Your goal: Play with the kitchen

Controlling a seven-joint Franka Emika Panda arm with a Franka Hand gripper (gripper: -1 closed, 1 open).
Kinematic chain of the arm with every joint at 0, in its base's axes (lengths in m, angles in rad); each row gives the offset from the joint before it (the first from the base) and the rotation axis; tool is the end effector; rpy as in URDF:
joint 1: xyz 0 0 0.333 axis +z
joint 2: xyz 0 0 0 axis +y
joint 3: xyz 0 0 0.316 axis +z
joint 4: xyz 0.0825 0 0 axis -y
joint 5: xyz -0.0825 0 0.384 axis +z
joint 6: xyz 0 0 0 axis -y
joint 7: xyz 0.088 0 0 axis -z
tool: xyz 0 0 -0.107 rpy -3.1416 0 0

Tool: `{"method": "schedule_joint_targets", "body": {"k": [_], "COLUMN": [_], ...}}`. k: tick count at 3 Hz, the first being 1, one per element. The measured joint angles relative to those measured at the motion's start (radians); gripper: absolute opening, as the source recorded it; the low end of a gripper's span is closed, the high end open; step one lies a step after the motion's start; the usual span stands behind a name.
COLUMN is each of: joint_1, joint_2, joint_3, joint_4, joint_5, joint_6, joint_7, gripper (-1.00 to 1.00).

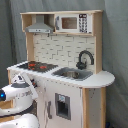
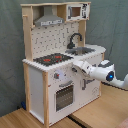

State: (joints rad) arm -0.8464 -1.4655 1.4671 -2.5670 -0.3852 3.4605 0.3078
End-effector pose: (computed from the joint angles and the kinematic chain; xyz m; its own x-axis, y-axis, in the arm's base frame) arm 0.3469 0.3529 0.3438 -0.0268 0.9958 0.0877 0.1082 -0.0844 0.9905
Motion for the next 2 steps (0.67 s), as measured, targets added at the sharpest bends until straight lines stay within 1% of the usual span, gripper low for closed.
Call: {"method": "schedule_joint_targets", "body": {"k": [1, 2], "joint_1": [0.001, 0.004], "joint_2": [0.0, 0.0], "joint_3": [0.0, 0.0], "joint_4": [-0.001, 0.002], "joint_5": [0.001, 0.001], "joint_6": [0.0, 0.0], "joint_7": [0.1, 0.108], "gripper": [-1.0, -1.0]}}
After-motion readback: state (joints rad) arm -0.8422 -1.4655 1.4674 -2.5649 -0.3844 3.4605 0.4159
